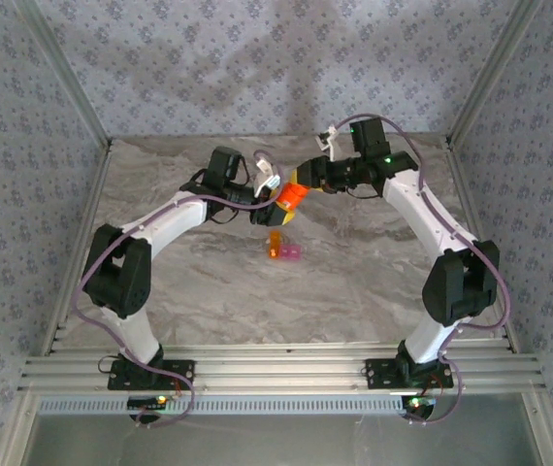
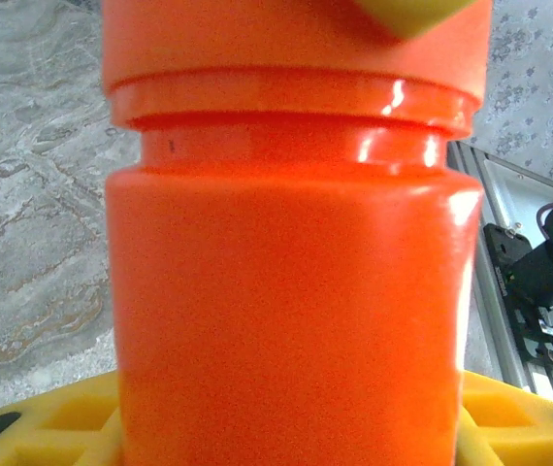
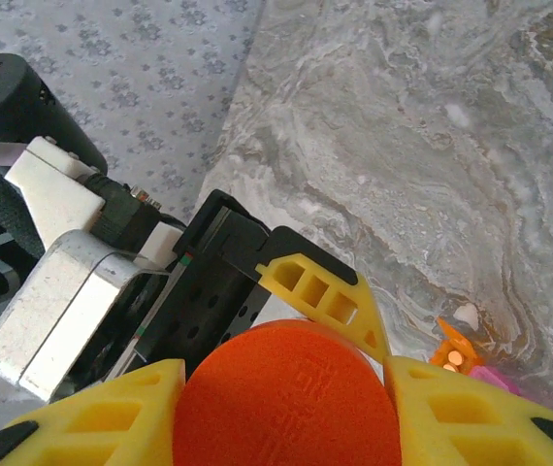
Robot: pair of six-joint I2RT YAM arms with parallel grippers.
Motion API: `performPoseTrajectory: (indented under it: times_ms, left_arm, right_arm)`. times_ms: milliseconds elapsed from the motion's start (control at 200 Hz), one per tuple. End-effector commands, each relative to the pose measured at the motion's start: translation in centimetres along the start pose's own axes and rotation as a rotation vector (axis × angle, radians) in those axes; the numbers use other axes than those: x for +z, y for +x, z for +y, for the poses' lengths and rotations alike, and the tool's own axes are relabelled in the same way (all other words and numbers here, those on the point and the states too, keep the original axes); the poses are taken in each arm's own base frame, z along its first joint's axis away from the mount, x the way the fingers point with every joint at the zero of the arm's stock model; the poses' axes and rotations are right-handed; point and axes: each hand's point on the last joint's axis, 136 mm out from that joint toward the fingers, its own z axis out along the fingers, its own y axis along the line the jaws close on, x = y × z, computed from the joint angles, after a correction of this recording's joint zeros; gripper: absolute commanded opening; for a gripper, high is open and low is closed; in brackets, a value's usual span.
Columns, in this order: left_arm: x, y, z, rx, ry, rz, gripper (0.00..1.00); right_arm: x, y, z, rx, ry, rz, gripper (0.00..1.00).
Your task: Sort the pills into containers
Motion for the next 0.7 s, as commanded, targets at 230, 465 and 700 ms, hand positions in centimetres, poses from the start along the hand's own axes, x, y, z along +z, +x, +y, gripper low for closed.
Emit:
performPoseTrajectory:
  times_ms: [230, 465, 700]
  left_arm:
    - [-0.2, -4.7, -2.0, 0.165, 0.086, -0.105, 0.00]
    - [0.2, -4.0, -1.3, 0.143, 0.088, -0.094, 0.00]
    - [0.3, -3.7, -0.9, 0.135, 0.088, -0.090, 0.00]
  right_arm:
    - [1.3, 0.5, -0.8, 0.073, 0.068, -0.002, 0.40]
    - [-0.1, -1.6, 0.9, 0.037, 0.053, -0.056, 0.61]
    - [-2.7, -2.2, 2.5, -0.035, 0.045, -0.100, 0.78]
